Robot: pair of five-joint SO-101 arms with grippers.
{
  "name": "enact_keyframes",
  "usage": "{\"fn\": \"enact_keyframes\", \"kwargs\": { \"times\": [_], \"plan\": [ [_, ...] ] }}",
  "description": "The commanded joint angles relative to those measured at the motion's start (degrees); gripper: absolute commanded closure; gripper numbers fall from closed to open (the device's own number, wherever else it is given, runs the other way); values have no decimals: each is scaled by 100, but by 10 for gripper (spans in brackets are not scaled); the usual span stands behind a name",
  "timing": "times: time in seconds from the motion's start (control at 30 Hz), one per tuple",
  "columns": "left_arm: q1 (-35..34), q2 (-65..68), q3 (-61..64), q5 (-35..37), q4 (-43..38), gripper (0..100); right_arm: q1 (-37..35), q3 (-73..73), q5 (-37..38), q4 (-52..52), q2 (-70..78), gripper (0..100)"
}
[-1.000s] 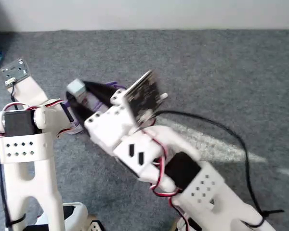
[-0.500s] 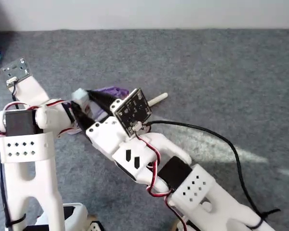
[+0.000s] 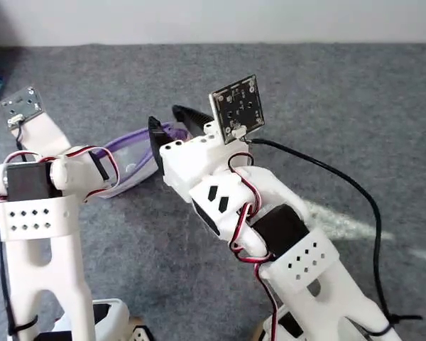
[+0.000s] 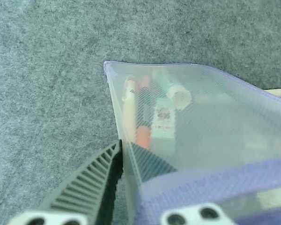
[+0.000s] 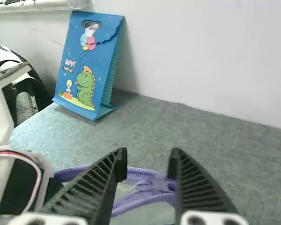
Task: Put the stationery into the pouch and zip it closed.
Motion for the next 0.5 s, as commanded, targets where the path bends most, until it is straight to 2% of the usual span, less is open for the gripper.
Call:
{"fn": "enact_keyframes", "kwargs": {
  "times": [0.0,0.1,0.47],
  "plan": [
    [-44,114,-57,53,-70,988,207,-360,-123,-84,-57,967],
    [-44,114,-57,53,-70,988,602,-334,-211,-127,31,988],
    [-44,114,-57,53,-70,988,1763,-484,-1881,954,1631,979]
  ]
}}
